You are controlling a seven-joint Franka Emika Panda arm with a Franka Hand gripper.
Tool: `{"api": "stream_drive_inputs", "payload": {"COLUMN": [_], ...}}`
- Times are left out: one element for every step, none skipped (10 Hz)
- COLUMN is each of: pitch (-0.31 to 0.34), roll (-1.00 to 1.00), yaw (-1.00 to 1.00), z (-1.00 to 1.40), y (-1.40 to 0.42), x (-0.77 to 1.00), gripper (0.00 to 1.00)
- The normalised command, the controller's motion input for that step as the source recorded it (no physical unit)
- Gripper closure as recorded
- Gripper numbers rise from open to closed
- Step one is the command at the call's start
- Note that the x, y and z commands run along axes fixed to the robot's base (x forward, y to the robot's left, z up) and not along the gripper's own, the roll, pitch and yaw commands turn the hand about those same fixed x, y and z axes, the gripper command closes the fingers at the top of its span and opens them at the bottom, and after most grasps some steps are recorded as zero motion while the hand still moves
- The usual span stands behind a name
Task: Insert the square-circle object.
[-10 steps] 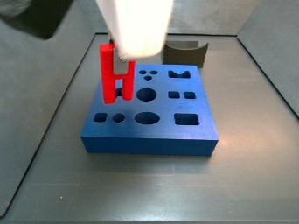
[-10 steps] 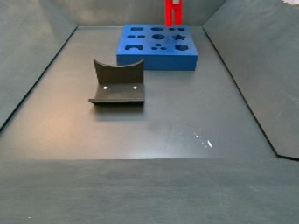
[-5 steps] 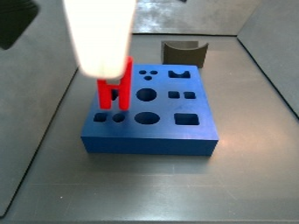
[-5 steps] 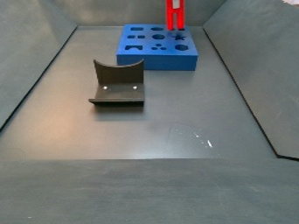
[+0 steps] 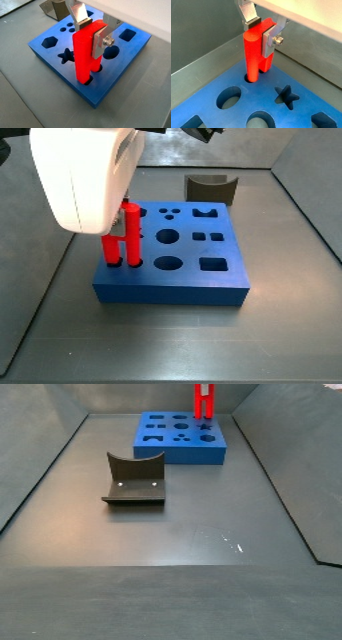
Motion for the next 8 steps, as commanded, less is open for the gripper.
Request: {"api": "stream_drive_inputs", "payload": {"pitch": [-0.101, -0.086, -0.081, -0.081, -0.053, -0.027, -0.029, -0.013], "roll": [-0.23, -0.35, -0.37, -0.33, -0.2, -0.11, -0.01, 0.03], "yaw": [0.0, 0.0, 0.0, 0.0, 0.0, 0.0, 0.0, 0.0], "z": [-0.27, -0.28, -0.28, -0.32, -0.41, -0.63, -0.85, -1.0], "y": [0.0, 0.02, 0.03, 0.08, 0.11, 0.1, 0.0, 0.0], "x": [0.03, 0.09, 0.1, 0.07, 0.0, 0.0, -0.01, -0.03], "gripper": [1.0, 1.0, 1.0, 1.0, 1.0, 1.0, 1.0, 1.0]}}
